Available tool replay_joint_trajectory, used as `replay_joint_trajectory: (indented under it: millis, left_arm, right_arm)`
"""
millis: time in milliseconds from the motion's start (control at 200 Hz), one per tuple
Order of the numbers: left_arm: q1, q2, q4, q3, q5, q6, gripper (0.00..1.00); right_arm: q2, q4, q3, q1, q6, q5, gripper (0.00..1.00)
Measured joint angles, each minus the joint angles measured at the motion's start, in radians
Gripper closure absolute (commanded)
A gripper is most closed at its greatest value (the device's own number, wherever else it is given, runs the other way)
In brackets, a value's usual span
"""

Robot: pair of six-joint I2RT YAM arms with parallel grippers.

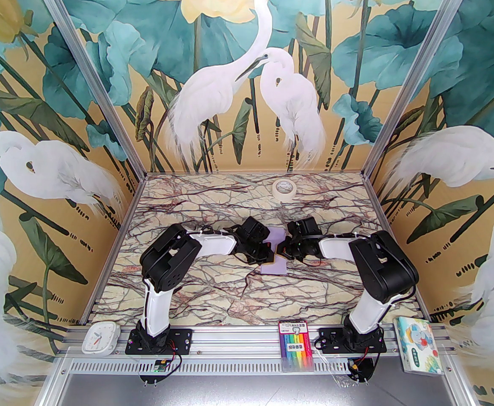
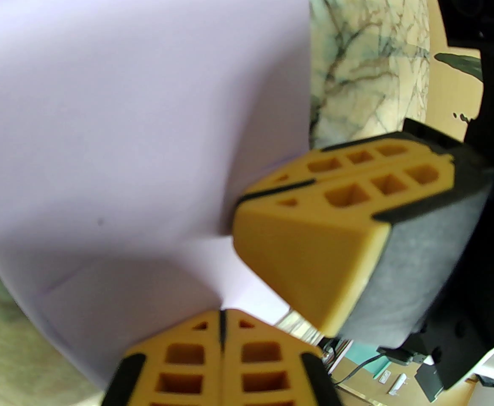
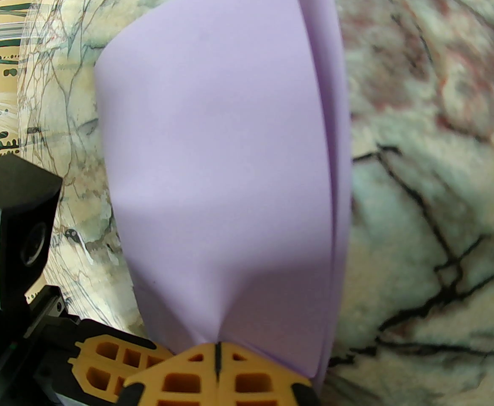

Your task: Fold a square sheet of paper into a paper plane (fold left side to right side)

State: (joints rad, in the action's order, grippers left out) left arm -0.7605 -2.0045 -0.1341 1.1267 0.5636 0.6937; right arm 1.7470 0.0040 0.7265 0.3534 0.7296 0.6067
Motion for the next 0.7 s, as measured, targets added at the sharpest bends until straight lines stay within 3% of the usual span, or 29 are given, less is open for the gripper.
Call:
replay_joint_trajectory:
  millis: [500, 645, 700]
  left_arm:
    - [0.000, 0.199, -0.004, -0.253, -0.008, -0.007, 0.98]
    - [0.007, 0.232, -0.066, -0.259, -0.029, -0.003, 0.88]
    - [0.015, 0.242, -0.085, -0.246, -0.036, 0.005, 0.77]
  right_arm:
    - [0.000, -0.001, 0.000, 0.002, -0.001, 0.001, 1.00]
    - [-0.001, -0.004, 0.002, 0.001, -0.001, -0.001, 1.00]
    - [-0.004, -0.009, 0.002, 0.001, -0.002, -0.005, 1.00]
